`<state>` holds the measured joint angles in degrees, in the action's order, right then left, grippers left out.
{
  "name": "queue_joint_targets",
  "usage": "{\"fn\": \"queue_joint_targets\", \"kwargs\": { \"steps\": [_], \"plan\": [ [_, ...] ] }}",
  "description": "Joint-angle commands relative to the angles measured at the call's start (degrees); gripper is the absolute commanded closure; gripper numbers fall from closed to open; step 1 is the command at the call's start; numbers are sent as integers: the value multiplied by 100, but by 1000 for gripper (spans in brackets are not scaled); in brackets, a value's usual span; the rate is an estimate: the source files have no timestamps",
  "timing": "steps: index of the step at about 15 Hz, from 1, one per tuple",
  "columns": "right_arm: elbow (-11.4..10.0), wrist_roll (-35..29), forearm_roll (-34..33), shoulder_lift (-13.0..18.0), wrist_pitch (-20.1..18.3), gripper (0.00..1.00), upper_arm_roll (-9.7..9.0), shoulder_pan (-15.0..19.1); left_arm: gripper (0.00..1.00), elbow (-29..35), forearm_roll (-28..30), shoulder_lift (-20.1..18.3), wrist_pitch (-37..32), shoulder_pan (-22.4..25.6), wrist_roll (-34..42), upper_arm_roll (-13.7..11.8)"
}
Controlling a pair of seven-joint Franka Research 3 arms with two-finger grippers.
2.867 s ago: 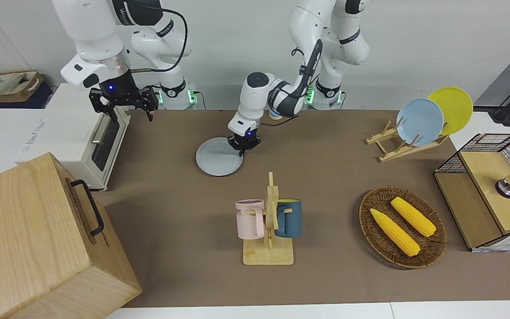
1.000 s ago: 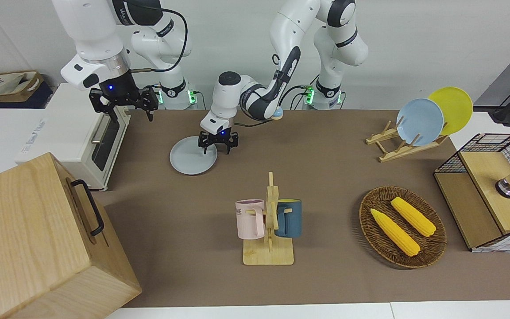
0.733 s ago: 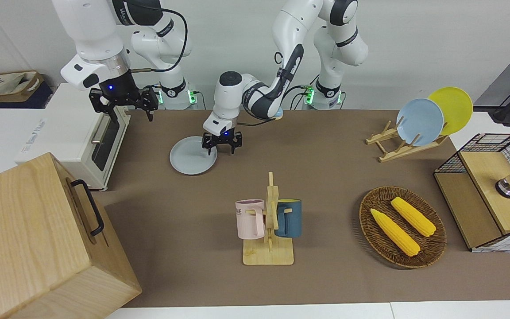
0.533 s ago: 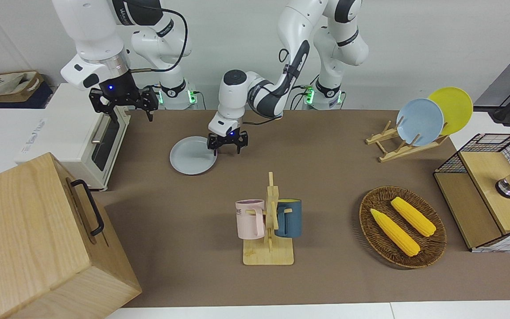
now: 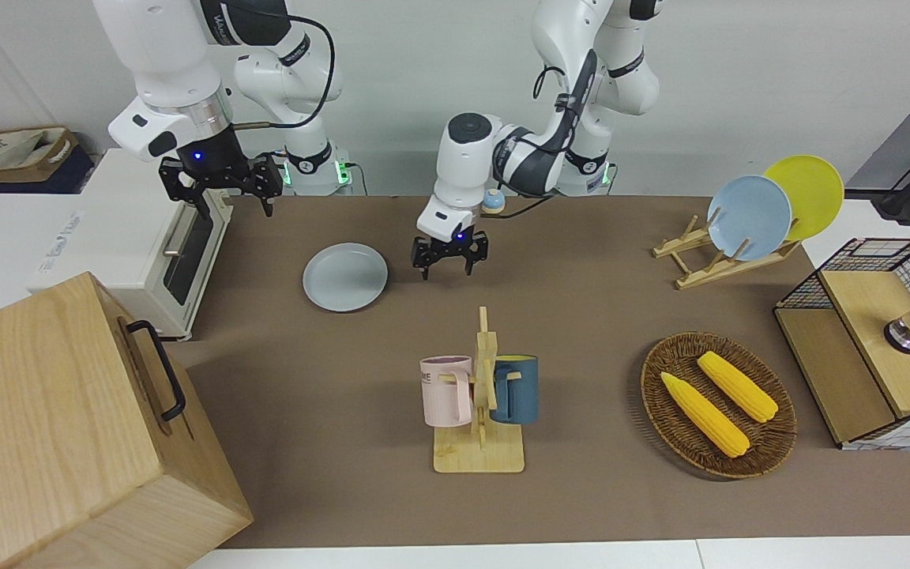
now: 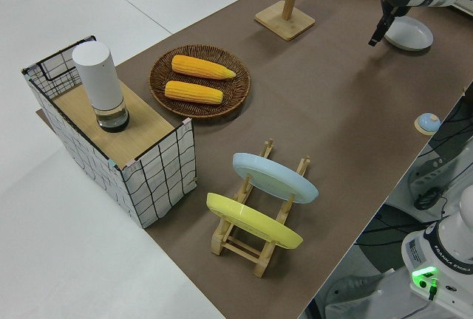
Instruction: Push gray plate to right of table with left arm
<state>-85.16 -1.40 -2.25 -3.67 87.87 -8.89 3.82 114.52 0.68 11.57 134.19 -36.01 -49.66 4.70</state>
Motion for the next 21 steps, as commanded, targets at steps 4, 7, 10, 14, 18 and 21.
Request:
{"fn": "queue_joint_targets", "kwargs": {
  "steps": [4,7,10,14,18,21],
  "plan": [
    [8,-18,40,33,-59,17,1,4,9,247,794,-1060,-1499,1244,2055,22],
    [8,-18,40,33,-59,17,1,4,9,238,794,-1297,-2026,1692,2687,-4],
    [8,-18,40,33,-59,17,1,4,9,212,759,-1464,-2335,2106,3233,-4],
    [8,-18,40,33,-59,17,1,4,9,63,504,-1632,-2661,2475,3812,-126],
    [8,-18,40,33,-59,17,1,4,9,-140,118,-1693,-2889,2555,4103,-416],
    [8,-18,40,33,-59,17,1,4,9,-490,-15,-1711,-3239,2564,4411,-741]
  ]
}}
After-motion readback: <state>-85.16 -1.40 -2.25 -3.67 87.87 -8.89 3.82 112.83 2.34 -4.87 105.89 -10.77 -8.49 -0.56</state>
